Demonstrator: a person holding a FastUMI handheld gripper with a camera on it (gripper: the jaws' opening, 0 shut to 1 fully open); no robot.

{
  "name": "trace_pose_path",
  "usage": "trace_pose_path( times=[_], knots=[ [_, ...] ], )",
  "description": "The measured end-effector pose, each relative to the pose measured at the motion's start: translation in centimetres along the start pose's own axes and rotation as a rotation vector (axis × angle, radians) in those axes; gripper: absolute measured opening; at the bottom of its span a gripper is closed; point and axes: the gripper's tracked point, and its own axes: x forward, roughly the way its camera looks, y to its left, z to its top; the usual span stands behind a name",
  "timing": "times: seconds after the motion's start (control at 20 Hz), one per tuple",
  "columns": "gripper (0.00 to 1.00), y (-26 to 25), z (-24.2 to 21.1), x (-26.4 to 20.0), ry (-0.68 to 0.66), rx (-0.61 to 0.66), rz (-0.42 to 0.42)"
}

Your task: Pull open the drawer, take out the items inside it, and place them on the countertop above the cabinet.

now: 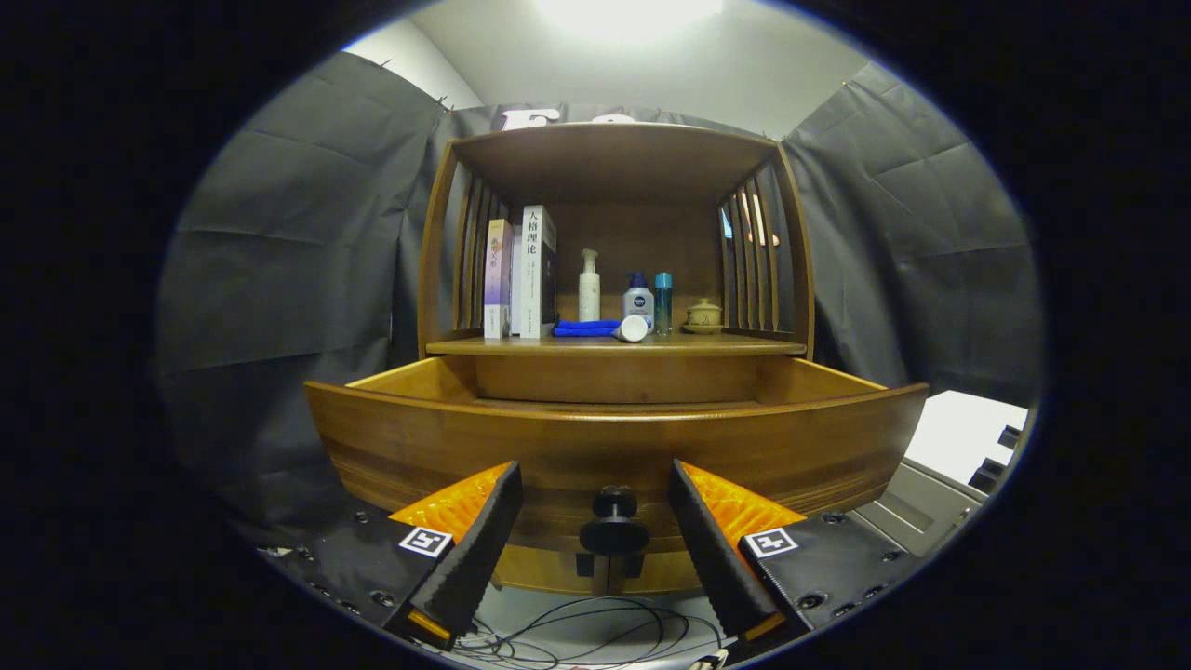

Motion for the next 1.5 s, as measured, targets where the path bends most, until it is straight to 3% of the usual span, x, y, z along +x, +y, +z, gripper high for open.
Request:
trace_pose_path(
  times=[0.35, 1.5],
  knots=[
    [0.93, -1.2, 0.7, 1.9, -0.023, 0.017, -0.029],
    [0.97, -2.3, 4.1, 12.5, -0.042, 0.007, -0.001]
  ],
)
